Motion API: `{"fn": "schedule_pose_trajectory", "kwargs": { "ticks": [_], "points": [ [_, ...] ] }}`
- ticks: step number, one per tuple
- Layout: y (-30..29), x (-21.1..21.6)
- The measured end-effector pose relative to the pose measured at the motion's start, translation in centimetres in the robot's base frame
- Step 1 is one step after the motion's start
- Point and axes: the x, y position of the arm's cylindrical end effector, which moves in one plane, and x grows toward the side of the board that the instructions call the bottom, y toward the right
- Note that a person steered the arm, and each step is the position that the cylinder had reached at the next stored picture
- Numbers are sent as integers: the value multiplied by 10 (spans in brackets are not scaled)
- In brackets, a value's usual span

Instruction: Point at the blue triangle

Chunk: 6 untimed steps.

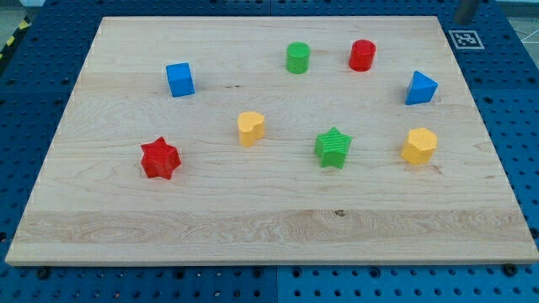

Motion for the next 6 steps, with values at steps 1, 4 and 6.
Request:
{"fn": "schedule_pose_trajectory", "kwargs": {
  "ticks": [1,4,6],
  "points": [
    [-17,13],
    [-72,135],
    [-110,187]
  ]
}}
